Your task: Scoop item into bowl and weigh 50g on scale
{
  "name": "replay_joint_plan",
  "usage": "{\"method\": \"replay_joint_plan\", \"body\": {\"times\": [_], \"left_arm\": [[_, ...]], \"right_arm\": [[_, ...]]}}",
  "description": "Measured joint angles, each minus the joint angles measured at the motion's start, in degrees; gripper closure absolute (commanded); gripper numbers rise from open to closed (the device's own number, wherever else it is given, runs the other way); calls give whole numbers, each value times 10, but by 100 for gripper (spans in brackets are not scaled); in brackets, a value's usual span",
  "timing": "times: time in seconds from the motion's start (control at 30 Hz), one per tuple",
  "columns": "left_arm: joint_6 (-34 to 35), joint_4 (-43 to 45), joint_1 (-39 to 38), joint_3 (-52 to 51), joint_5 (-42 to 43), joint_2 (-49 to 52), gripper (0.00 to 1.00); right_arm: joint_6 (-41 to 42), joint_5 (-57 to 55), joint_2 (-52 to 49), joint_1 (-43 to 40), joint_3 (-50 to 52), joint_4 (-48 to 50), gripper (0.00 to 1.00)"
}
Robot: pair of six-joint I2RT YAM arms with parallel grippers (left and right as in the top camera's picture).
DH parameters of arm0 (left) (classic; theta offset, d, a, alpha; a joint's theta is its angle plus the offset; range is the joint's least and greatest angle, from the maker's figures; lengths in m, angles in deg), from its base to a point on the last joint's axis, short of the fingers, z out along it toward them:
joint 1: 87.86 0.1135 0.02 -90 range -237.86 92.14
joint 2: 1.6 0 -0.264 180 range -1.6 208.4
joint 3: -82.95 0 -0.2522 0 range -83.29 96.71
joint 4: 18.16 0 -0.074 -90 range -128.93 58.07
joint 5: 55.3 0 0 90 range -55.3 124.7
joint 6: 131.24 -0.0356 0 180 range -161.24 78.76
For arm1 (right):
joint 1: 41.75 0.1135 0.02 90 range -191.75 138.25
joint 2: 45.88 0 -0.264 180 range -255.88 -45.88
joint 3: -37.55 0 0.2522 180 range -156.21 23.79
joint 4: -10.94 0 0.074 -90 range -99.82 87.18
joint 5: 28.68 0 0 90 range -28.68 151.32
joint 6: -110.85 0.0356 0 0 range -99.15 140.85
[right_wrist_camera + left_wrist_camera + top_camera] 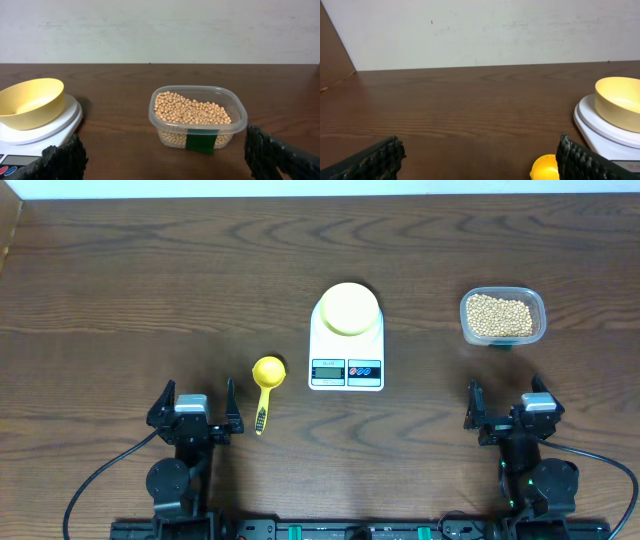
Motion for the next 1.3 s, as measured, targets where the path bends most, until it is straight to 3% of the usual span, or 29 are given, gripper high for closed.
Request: {"method": "replay_joint_plan", "body": {"times": [0.37,1.3], "left_arm": [[39,-11,1,9,55,0,1],[46,-12,1,9,61,0,1]], "right_arm": [[0,0,0,0,0,0,1],[0,0,0,0,0,0,1]]}}
